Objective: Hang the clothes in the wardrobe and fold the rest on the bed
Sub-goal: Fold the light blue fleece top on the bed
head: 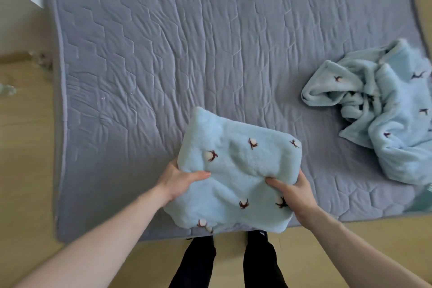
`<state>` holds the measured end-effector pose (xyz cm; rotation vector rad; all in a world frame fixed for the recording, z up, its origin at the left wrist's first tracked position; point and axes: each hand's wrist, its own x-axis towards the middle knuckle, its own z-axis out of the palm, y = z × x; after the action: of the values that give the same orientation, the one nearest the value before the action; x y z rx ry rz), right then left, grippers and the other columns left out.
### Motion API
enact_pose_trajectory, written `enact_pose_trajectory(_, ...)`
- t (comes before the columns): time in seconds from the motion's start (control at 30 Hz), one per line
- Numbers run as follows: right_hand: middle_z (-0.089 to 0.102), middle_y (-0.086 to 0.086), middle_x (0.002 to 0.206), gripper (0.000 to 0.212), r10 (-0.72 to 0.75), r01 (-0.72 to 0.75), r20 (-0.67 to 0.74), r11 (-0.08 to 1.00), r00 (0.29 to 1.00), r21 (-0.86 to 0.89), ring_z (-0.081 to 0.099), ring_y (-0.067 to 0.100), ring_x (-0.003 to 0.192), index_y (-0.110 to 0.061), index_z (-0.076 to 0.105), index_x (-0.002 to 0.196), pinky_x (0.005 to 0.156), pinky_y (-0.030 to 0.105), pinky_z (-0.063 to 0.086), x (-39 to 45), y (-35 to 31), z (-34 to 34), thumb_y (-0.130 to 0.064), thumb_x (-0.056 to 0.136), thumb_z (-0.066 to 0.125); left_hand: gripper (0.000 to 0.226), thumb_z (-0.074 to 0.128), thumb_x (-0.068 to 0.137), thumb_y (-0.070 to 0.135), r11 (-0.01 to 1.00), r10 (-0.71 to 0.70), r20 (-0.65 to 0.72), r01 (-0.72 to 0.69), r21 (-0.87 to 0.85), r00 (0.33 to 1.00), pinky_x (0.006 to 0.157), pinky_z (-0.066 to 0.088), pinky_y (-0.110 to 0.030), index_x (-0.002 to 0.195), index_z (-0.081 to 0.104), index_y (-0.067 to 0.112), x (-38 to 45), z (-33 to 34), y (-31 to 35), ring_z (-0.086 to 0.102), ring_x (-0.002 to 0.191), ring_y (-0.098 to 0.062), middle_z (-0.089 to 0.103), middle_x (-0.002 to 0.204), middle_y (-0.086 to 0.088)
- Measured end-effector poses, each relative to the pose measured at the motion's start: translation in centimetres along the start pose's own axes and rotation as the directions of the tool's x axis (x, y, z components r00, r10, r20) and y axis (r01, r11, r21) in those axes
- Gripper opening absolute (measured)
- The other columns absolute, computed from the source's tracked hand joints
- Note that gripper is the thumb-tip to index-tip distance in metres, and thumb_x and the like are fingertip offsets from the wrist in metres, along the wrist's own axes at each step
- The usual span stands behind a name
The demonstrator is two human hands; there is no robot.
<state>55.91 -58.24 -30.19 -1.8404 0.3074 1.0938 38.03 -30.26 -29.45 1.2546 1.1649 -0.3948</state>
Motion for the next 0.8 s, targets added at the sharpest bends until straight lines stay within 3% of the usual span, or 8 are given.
enact_pose_trajectory(0.2,0.077,-0.01,0.11,0.06,-0.022,0.043,0.225,0.995,0.974,-0.089,0.077,0.014,0.095,-0.046,0.063,0.118,0.079,0.044,0.065,-10.7,-6.2,0.3,-0.04,0.067,0.094,0.053,0.098,0.058,0.033,0.982,0.023,-0.078,-0.037,-0.186,0.997,0.083,0.062,-0.045,0.107,0.08,0.024,-16.2,-3.3,1.1,0.076,0.101,-0.025,0.079,0.11,-0.004)
enact_pose_trajectory(0.3,0.076,-0.009,0.114,0.066,-0.049,0.084,0.348,0.993,0.936,-0.086,0.076,0.016,0.1,-0.045,0.06,0.123,0.083,0.046,0.064,-16.2,-10.0,0.7,-0.039,0.067,0.095,0.047,0.095,0.069,0.029,0.971,0.077,-0.099,-0.097,-0.217,0.992,0.082,0.063,-0.042,0.112,0.078,0.025,-24.5,-5.1,3.2,0.075,0.105,-0.026,0.077,0.115,-0.004)
enact_pose_trajectory(0.43,0.075,-0.003,0.12,0.081,-0.079,0.136,0.524,0.988,0.848,-0.072,0.075,0.024,0.106,-0.042,0.055,0.131,0.084,0.048,0.064,-22.7,-15.3,1.3,-0.037,0.064,0.1,0.05,0.094,0.07,0.031,0.95,0.123,-0.222,-0.179,-0.256,0.967,0.083,0.063,-0.04,0.117,0.075,0.031,-35.0,-6.5,4.8,0.074,0.106,-0.022,0.077,0.117,0.0)
enact_pose_trajectory(0.63,0.074,0.003,0.121,0.078,-0.151,0.312,0.726,0.946,0.671,-0.092,0.075,0.031,0.106,-0.041,0.053,0.134,0.08,0.051,0.064,-30.4,-21.5,4.4,-0.031,0.071,0.098,0.053,0.097,0.064,0.035,0.899,0.103,-0.439,-0.272,-0.342,0.893,0.079,0.063,-0.042,0.113,0.078,0.027,-46.4,-7.8,4.0,0.076,0.101,-0.025,0.078,0.111,-0.001)
enact_pose_trajectory(0.8,0.074,0.001,0.122,0.081,-0.141,0.457,0.834,0.878,0.533,-0.143,0.075,0.029,0.107,-0.046,0.051,0.137,0.081,0.05,0.064,-35.6,-25.3,9.6,-0.04,0.071,0.097,0.05,0.096,0.065,0.035,0.824,0.072,-0.577,-0.374,-0.426,0.814,0.072,0.063,-0.032,0.111,0.077,0.031,-53.3,-9.8,1.7,0.077,0.098,-0.023,0.078,0.111,0.0)
